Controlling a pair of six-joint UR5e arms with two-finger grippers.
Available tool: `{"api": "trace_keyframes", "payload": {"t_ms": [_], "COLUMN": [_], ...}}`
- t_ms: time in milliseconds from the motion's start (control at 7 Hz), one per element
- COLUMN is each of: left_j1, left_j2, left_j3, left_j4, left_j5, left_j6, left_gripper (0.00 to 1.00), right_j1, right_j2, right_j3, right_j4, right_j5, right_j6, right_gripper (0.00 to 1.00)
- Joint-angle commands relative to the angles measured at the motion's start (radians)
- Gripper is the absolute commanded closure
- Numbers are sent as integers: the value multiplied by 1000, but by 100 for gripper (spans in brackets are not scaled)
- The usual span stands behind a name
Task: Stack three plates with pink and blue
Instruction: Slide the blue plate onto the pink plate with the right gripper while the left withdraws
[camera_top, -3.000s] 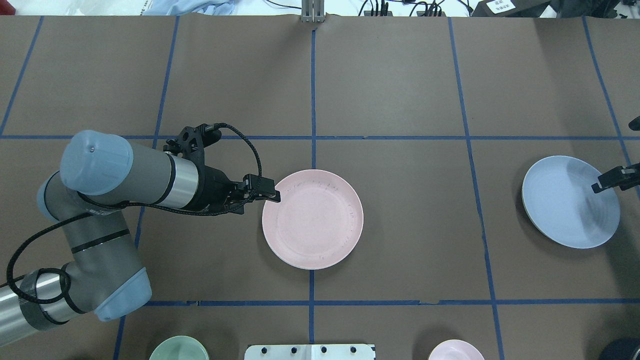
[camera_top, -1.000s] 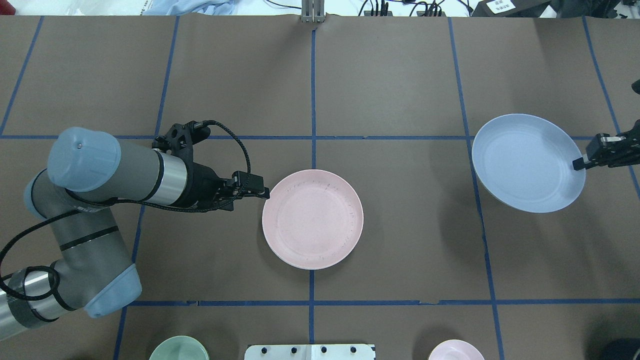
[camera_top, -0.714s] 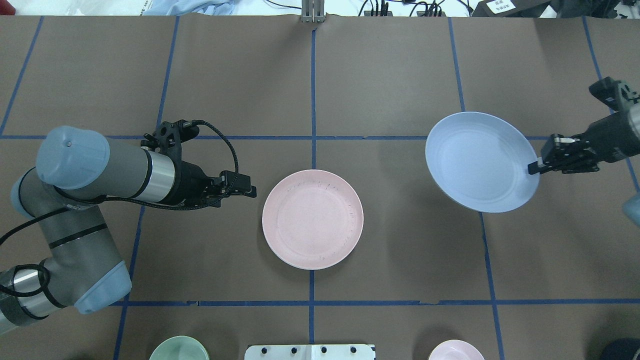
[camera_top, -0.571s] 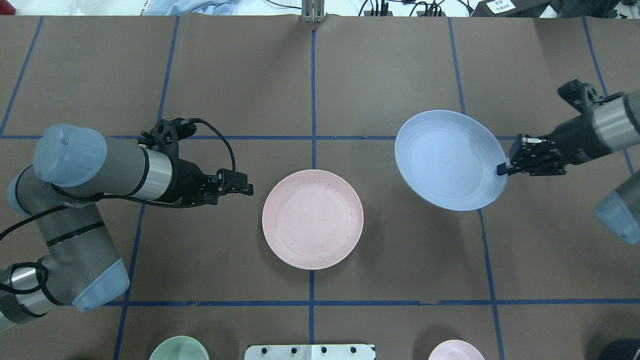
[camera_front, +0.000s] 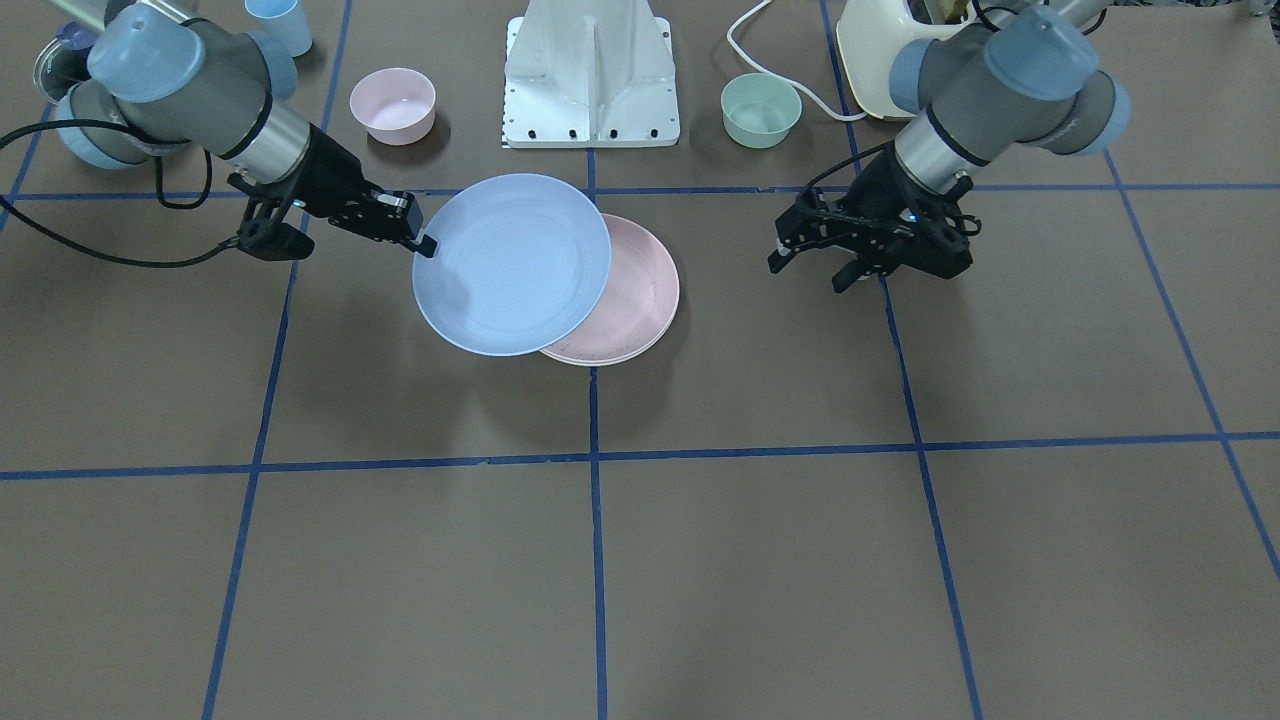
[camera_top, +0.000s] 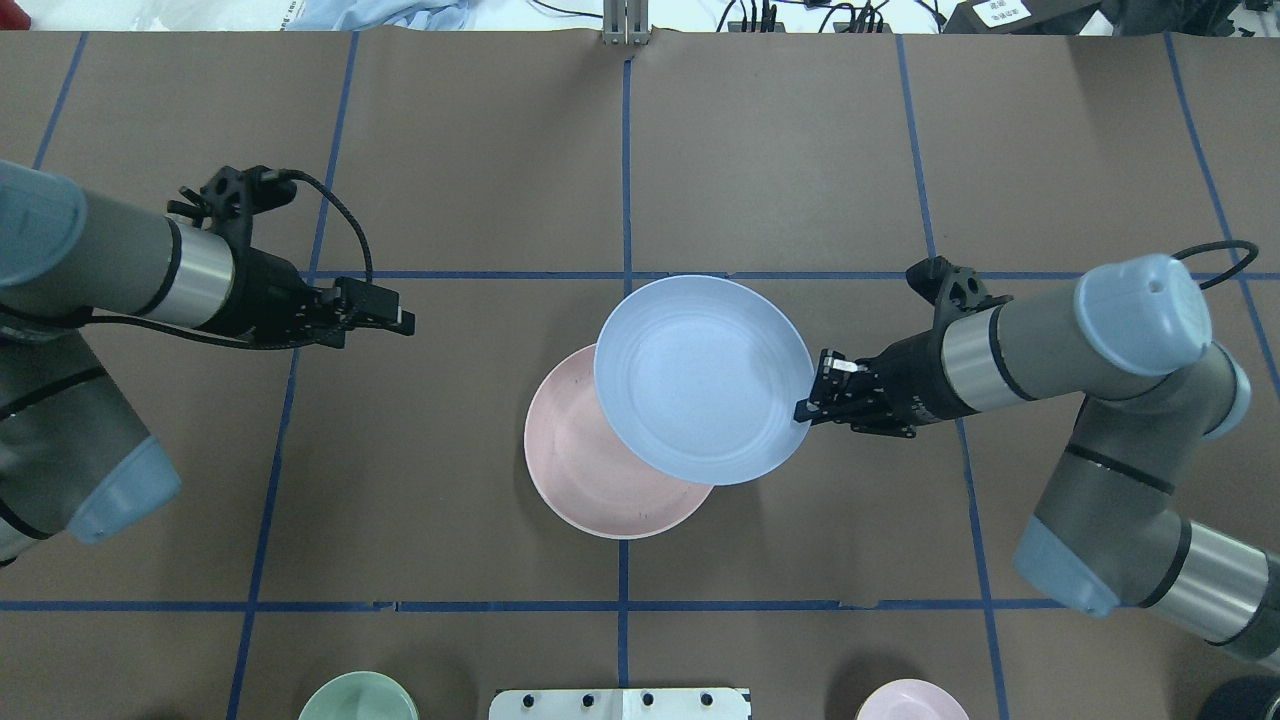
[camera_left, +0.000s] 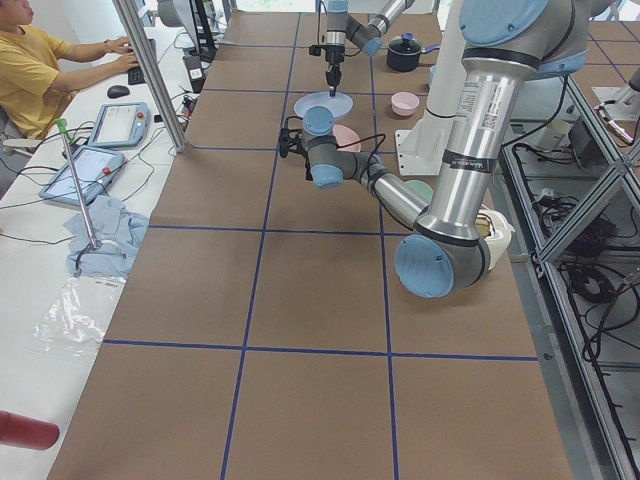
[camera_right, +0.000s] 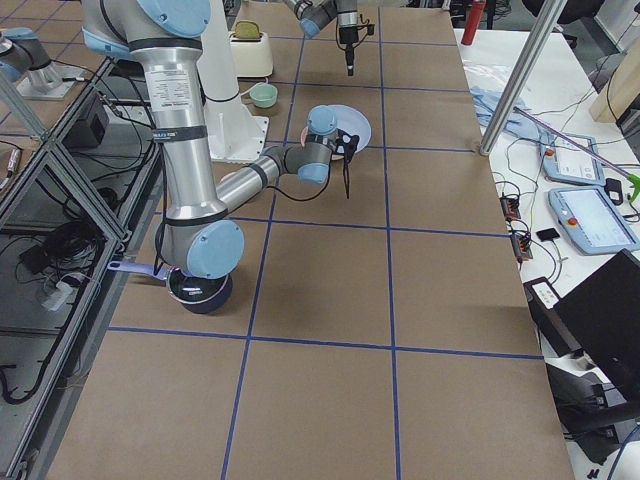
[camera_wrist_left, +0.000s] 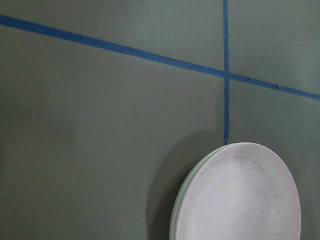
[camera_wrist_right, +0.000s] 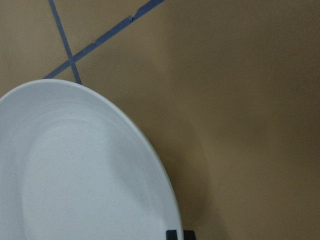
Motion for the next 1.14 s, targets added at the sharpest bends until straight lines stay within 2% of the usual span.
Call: {"api": "trace_keyframes", "payload": {"t_ms": [0, 286, 429, 857, 1000], "left_j1": [-61, -61, -61, -60, -60], "left_j2": [17, 20, 20, 20, 20], "left_j3": [0, 1, 6, 11, 11], "left_j4": [1, 1, 1, -1, 1], "left_j5": [-42, -40, -40, -37, -36], "left_j6": [50, 50, 52, 52, 52], "left_gripper": [0, 0, 0, 0, 0], "right_j1": [-106, -156, -163, -177, -175], "right_j2": [61, 133, 136, 142, 142], "right_j3": [14, 36, 55, 49, 43], "right_j4": [-94, -273, -309, -314, -314], "right_j5": [-121, -193, -195, -201, -201], "right_j6": [47, 50, 50, 50, 49], "right_gripper": [100, 100, 100, 100, 97]}}
